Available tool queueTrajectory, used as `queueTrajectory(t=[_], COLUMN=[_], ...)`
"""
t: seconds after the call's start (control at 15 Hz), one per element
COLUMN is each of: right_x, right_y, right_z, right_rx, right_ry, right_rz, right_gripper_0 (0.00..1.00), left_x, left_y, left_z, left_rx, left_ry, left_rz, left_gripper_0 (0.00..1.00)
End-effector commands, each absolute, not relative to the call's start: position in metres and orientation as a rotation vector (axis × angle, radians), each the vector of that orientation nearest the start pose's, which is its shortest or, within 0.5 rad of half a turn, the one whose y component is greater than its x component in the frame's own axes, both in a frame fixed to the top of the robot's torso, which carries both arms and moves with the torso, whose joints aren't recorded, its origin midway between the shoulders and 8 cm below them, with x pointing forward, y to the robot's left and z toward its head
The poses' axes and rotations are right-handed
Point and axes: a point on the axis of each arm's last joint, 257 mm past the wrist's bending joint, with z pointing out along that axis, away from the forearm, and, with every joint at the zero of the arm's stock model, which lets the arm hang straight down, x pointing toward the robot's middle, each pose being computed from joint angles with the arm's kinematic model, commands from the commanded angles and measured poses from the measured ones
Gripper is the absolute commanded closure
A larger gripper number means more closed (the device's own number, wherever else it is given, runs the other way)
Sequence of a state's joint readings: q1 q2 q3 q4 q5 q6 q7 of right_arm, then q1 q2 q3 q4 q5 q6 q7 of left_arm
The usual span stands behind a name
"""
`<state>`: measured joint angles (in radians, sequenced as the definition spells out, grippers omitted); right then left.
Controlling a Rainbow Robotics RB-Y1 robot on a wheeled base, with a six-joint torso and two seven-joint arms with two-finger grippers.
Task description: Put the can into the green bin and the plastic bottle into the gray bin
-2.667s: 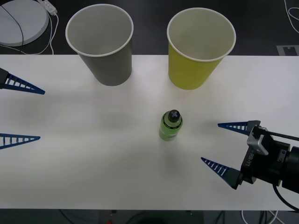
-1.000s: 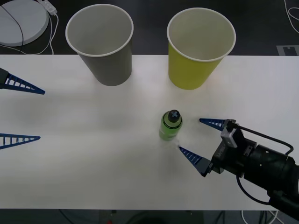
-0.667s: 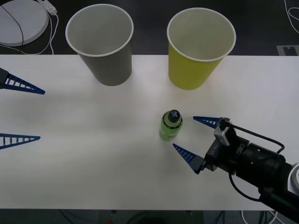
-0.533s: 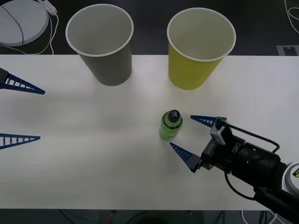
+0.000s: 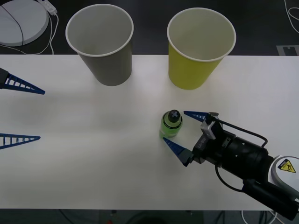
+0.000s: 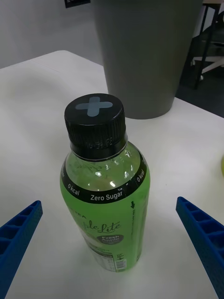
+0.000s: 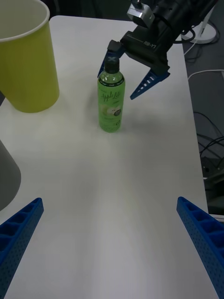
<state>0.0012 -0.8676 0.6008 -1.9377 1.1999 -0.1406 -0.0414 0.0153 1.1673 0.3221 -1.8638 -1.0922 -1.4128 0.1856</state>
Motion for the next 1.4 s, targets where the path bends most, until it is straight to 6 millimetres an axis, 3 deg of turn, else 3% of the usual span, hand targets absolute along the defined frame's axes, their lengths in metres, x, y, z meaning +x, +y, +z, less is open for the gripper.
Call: queueTrajectory(t=[0.07,0.73,1.2,1.27,1.33,1.4], right_x=[0.41,0.415,0.42,0.419,0.419,0.419], right_y=[-0.093,-0.075,-0.074,-0.074,-0.074,-0.073], right_z=[-0.235,-0.235,-0.238,-0.238,-0.239,-0.239], right_rx=[-0.918,-0.932,-0.936,-0.937,-0.938,-0.934], right_ry=[1.55,1.527,1.527,1.525,1.528,1.531], right_rz=[0.401,0.413,0.402,0.402,0.402,0.408], right_gripper_0=[0.0,0.0,0.0,0.19,0.62,0.95], left_x=[0.344,0.344,0.344,0.344,0.344,0.344], left_y=[0.273,0.273,0.273,0.273,0.273,0.273], left_z=[-0.08,-0.08,-0.08,-0.08,-0.08,-0.08], left_rx=[1.621,1.621,1.621,1.621,1.621,1.621], left_ry=[1.512,1.512,1.512,1.512,1.512,1.512], left_rz=[-0.434,-0.434,-0.434,-0.434,-0.434,-0.434], left_gripper_0=[0.0,0.0,0.0,0.0,0.0,0.0])
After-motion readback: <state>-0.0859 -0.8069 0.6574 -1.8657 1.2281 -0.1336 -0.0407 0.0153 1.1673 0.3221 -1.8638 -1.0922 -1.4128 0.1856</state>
